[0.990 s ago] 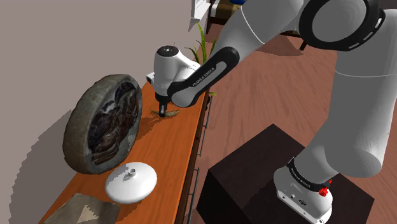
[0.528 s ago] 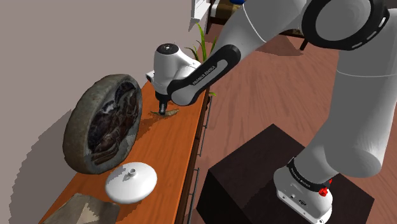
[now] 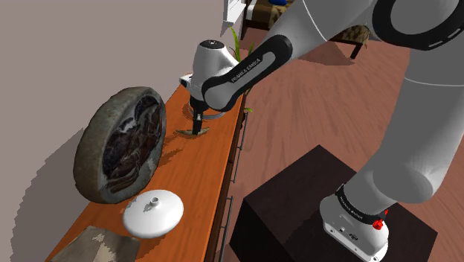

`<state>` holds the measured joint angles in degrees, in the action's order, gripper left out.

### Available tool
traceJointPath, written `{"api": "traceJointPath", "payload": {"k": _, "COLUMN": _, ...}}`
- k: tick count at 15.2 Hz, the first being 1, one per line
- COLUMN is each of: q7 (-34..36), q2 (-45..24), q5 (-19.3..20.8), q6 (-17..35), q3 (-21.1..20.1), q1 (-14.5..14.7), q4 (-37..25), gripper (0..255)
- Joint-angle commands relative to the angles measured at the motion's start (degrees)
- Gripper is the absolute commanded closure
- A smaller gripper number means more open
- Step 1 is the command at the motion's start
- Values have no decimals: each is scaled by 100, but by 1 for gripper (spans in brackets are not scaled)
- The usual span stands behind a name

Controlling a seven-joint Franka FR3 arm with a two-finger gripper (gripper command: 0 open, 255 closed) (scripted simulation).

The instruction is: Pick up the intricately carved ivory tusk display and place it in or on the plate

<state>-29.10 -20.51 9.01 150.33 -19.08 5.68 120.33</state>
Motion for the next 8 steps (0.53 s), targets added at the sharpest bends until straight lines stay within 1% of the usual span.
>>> {"api": "traceJointPath", "payload": {"k": 1, "q7": -583, "q2": -36, "q5": -306, "q6": 121, "q3": -203, "q1": -299, "q4": 73, "gripper": 0}}
{"api": "traceJointPath", "payload": {"k": 7, "q7": -405, "q2": -519, "q5": -52, "q6": 450, "q3": -26, "q1": -124, "q4": -67, "gripper": 0}}
{"api": "traceJointPath", "payload": {"k": 8, "q7": -406, "q2": -518, "q5": -53, "q6": 451, "q3": -25, "q1": -123, "q4": -66, "gripper": 0}}
